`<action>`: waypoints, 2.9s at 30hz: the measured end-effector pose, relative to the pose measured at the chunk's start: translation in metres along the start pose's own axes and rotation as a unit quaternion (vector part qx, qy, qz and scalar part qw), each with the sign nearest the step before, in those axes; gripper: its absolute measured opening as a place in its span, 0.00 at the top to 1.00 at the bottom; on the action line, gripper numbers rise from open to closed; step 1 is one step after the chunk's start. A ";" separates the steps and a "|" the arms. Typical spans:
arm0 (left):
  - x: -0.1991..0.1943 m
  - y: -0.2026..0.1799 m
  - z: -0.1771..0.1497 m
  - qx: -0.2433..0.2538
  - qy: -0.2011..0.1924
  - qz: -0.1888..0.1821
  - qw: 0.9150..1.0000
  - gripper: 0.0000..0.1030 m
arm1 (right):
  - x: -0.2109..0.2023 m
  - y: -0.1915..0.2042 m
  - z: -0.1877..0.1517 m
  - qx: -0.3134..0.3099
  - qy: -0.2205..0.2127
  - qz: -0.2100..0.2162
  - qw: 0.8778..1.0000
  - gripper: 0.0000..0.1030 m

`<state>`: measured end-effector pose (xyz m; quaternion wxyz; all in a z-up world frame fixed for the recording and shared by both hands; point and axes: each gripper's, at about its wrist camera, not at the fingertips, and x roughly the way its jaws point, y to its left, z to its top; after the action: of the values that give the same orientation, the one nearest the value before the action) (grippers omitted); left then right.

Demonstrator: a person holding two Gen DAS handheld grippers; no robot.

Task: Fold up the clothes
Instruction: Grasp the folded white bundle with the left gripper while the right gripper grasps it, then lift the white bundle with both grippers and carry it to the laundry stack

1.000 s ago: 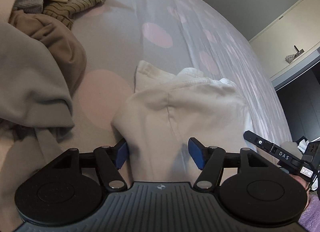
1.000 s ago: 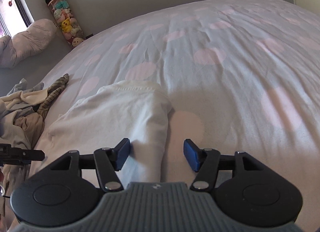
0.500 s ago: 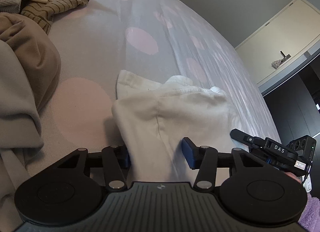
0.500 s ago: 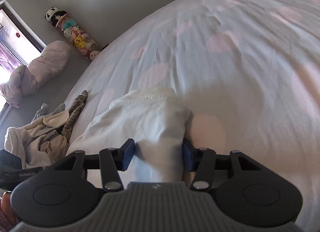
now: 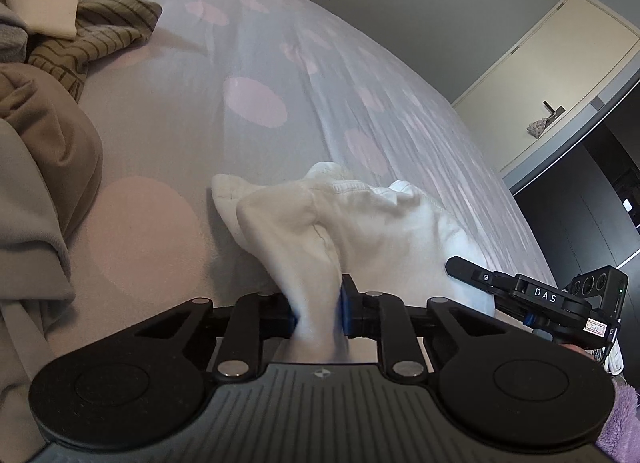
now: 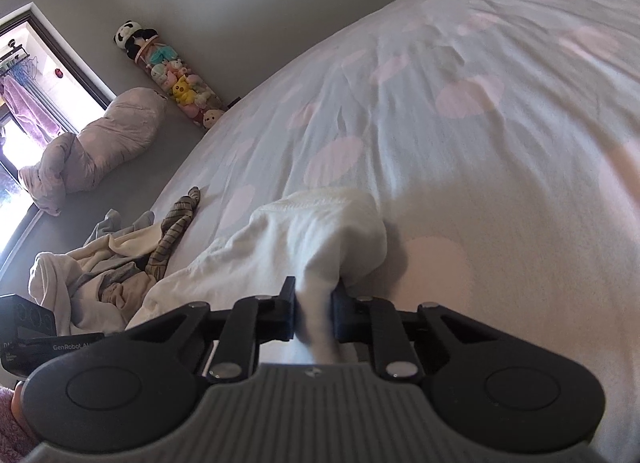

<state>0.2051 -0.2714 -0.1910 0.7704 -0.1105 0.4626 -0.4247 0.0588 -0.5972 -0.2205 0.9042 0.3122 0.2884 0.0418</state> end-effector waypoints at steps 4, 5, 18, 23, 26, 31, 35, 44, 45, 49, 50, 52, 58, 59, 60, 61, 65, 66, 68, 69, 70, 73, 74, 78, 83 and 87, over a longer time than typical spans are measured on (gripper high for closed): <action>-0.020 -0.021 -0.001 0.023 -0.025 0.003 0.999 0.84 | -0.023 0.019 0.001 -0.032 -0.032 0.005 0.999 0.83; -0.026 -0.026 -0.001 0.028 -0.032 0.005 0.999 0.84 | -0.031 0.025 0.002 -0.039 -0.042 0.010 0.998 0.84; -0.109 -0.141 -0.017 0.131 -0.139 -0.006 0.982 0.85 | -0.156 0.080 0.001 -0.066 -0.145 0.029 0.987 0.85; -0.120 -0.210 -0.015 0.194 -0.166 -0.027 0.967 0.85 | -0.222 0.083 0.008 -0.074 -0.209 0.024 0.975 0.85; -0.117 -0.254 -0.015 0.225 -0.172 -0.046 0.958 0.85 | -0.266 0.078 0.017 -0.085 -0.245 0.012 0.966 0.85; -0.094 -0.328 -0.013 0.265 -0.166 -0.085 0.946 0.85 | -0.339 0.061 0.036 -0.102 -0.286 -0.026 0.952 0.85; -0.068 -0.386 -0.017 0.287 -0.152 -0.120 0.938 0.85 | -0.396 0.038 0.050 -0.101 -0.305 -0.058 0.945 0.85; 0.012 -0.494 -0.047 0.339 -0.079 -0.200 0.916 0.85 | -0.514 -0.025 0.071 -0.095 -0.302 -0.153 0.936 0.85; 0.020 -0.501 -0.051 0.338 -0.071 -0.210 0.915 0.85 | -0.525 -0.031 0.071 -0.094 -0.299 -0.165 0.935 0.85; 0.052 -0.524 -0.069 0.323 -0.032 -0.247 0.913 0.85 | -0.565 -0.056 0.073 -0.088 -0.284 -0.205 0.932 0.85; 0.060 -0.528 -0.074 0.317 -0.021 -0.254 0.913 0.85 | -0.571 -0.061 0.075 -0.089 -0.278 -0.216 0.932 0.85; 0.075 -0.530 -0.085 0.301 0.000 -0.266 0.916 0.85 | -0.582 -0.071 0.079 -0.093 -0.257 -0.236 0.933 0.85; 0.135 -0.533 -0.113 0.274 0.052 -0.264 0.923 0.85 | -0.584 -0.118 0.099 -0.102 -0.170 -0.292 0.936 0.85; 0.146 -0.533 -0.117 0.274 0.058 -0.258 0.924 0.85 | -0.576 -0.128 0.104 -0.103 -0.156 -0.299 0.936 0.85; 0.156 -0.532 -0.118 0.273 0.065 -0.251 0.926 0.85 | -0.569 -0.138 0.109 -0.105 -0.142 -0.306 0.935 0.85; 0.164 -0.531 -0.115 0.273 0.069 -0.244 0.928 0.85 | -0.561 -0.148 0.114 -0.106 -0.129 -0.313 0.935 0.85; 0.194 -0.526 -0.104 0.272 0.083 -0.219 0.933 0.85 | -0.522 -0.183 0.134 -0.108 -0.093 -0.317 0.938 0.85; 0.201 -0.524 -0.101 0.273 0.087 -0.213 0.934 0.85 | -0.511 -0.189 0.140 -0.110 -0.084 -0.317 0.938 0.85; 0.215 -0.522 -0.093 0.274 0.093 -0.201 0.936 0.85 | -0.489 -0.198 0.149 -0.114 -0.064 -0.318 0.939 0.85; 0.223 -0.520 -0.089 0.274 0.096 -0.195 0.937 0.85 | -0.479 -0.205 0.155 -0.115 -0.054 -0.320 0.939 0.85; 0.232 -0.517 -0.087 0.270 0.102 -0.190 0.939 0.85 | -0.468 -0.211 0.161 -0.117 -0.044 -0.321 0.939 0.85; 0.262 -0.512 -0.079 0.248 0.126 -0.177 0.944 0.85 | -0.435 -0.230 0.171 -0.109 -0.008 -0.328 0.938 0.85; 0.270 -0.509 -0.077 0.242 0.131 -0.173 0.946 0.85 | -0.424 -0.237 0.172 -0.105 0.004 -0.330 0.938 0.85; 0.291 -0.494 -0.073 0.231 0.152 -0.158 0.948 0.85 | -0.392 -0.264 0.172 -0.082 0.030 -0.329 0.940 0.85; 0.313 -0.482 -0.074 0.228 0.178 -0.145 0.946 0.84 | -0.366 -0.291 0.171 -0.057 0.052 -0.335 0.939 0.85; 0.318 -0.476 -0.070 0.221 0.186 -0.150 0.945 0.79 | -0.357 -0.307 0.168 -0.035 0.055 -0.338 0.939 0.83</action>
<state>-0.0470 -0.7893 -0.1578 0.6029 0.0753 0.4700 -0.6402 -0.1774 -1.0256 -0.1167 0.8580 0.1614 0.4247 -0.2395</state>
